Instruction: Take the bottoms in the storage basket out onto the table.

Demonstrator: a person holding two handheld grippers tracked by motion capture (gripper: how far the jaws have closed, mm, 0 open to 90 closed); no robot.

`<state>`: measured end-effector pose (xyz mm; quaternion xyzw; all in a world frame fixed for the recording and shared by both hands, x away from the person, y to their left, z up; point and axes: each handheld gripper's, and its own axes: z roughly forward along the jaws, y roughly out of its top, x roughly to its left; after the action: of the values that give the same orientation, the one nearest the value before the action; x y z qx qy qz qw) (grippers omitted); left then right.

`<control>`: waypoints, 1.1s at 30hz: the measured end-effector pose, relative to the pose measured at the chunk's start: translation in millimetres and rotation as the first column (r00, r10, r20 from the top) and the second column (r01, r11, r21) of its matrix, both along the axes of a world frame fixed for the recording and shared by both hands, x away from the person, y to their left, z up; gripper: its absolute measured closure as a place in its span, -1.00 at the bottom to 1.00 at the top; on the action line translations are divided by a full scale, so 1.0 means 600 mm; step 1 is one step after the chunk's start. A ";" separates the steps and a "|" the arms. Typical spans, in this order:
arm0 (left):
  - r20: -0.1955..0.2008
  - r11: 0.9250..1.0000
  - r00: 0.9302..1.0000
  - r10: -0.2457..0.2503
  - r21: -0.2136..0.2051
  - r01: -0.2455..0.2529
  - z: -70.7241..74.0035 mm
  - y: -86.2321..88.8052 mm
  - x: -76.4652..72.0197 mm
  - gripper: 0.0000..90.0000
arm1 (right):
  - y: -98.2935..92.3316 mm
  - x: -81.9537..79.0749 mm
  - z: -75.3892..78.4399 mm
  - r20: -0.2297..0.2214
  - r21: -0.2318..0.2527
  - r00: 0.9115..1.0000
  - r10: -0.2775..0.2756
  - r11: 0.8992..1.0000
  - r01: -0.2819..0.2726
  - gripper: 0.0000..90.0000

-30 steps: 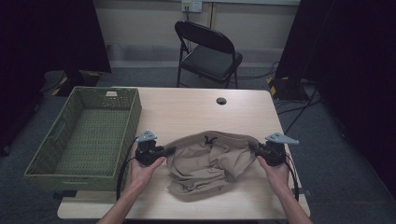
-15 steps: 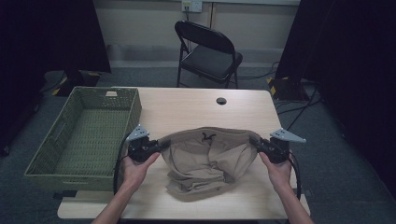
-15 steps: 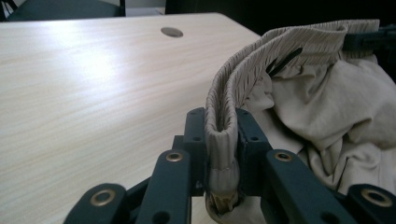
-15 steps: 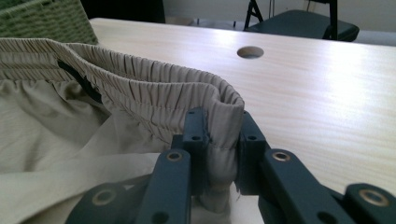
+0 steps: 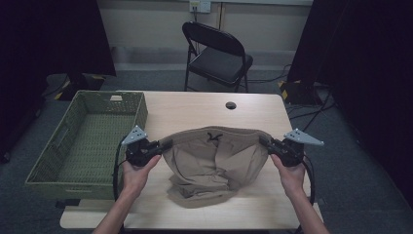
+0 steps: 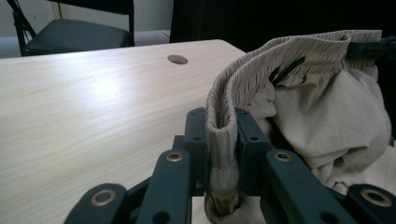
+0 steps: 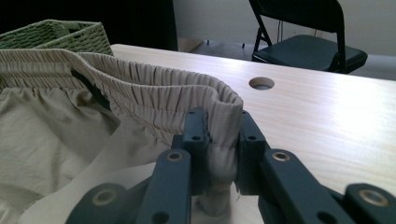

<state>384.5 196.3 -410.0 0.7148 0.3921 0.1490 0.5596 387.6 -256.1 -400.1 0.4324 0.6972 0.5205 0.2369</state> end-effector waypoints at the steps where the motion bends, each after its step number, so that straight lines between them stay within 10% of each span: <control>1: 0.003 1.000 1.000 0.001 -0.007 -0.001 0.004 0.003 -0.002 0.73 | 0.001 0.000 0.002 0.004 0.004 1.000 0.003 1.000 -0.003 0.73; 33: 0.116 0.997 0.993 0.005 -0.082 0.005 0.103 0.023 0.001 0.74 | 0.010 0.015 0.128 0.140 0.049 0.990 0.008 0.999 -0.015 0.75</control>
<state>385.0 209.9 -348.2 0.6814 0.3647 0.1739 0.6103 396.4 -250.0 -323.3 0.3964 0.6682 0.5680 0.2714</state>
